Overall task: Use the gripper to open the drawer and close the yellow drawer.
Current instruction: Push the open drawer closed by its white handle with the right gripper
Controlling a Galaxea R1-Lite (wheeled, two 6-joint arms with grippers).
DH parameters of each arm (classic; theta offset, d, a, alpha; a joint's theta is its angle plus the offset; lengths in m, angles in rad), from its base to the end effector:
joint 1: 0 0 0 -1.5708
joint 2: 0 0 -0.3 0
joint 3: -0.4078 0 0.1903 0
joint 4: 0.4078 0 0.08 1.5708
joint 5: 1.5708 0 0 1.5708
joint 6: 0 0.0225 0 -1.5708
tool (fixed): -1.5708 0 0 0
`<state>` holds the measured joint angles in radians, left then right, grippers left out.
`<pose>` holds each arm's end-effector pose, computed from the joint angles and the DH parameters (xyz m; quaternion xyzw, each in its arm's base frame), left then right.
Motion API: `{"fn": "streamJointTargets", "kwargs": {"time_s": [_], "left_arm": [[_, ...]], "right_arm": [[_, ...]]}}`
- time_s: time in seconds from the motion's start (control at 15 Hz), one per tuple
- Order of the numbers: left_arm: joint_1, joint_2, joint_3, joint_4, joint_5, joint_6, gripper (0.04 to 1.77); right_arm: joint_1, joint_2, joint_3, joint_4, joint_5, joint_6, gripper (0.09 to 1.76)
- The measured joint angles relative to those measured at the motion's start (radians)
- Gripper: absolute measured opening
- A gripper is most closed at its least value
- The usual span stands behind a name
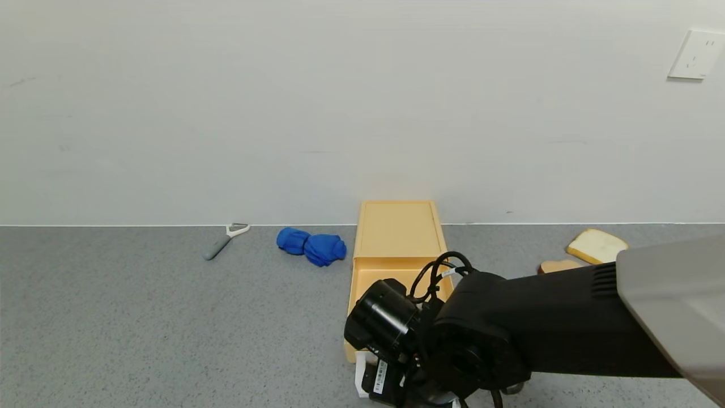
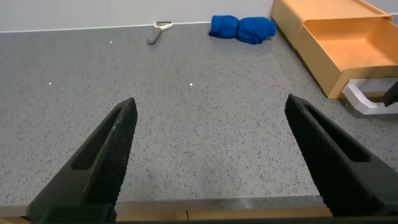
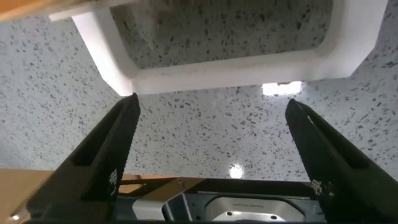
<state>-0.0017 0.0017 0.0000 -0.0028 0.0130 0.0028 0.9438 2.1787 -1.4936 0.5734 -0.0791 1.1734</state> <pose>-0.0227 0.0003 0.0758 0.0014 -0.0005 0.0057 1.0000 0.2278 0.3114 0.0967 0.1665 0.6149 -0.0020 0.7708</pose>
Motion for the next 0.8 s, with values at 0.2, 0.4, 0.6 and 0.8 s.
{"fn": "streamJointTargets", "kwargs": {"time_s": [0.2, 0.4, 0.6, 0.8], "left_arm": [[0.0, 0.0, 0.0, 0.0, 0.0, 0.0, 1.72], [0.0, 0.0, 0.0, 0.0, 0.0, 0.0, 1.72], [0.0, 0.0, 0.0, 0.0, 0.0, 0.0, 1.72], [0.0, 0.0, 0.0, 0.0, 0.0, 0.0, 1.72]], "right_arm": [[-0.006, 0.0, 0.014, -0.041, -0.001, -0.008, 1.71], [-0.006, 0.0, 0.027, -0.076, -0.025, -0.018, 1.71], [-0.009, 0.0, 0.03, -0.081, -0.029, -0.022, 1.71], [-0.01, -0.001, 0.029, -0.102, -0.029, -0.024, 1.71]]}}
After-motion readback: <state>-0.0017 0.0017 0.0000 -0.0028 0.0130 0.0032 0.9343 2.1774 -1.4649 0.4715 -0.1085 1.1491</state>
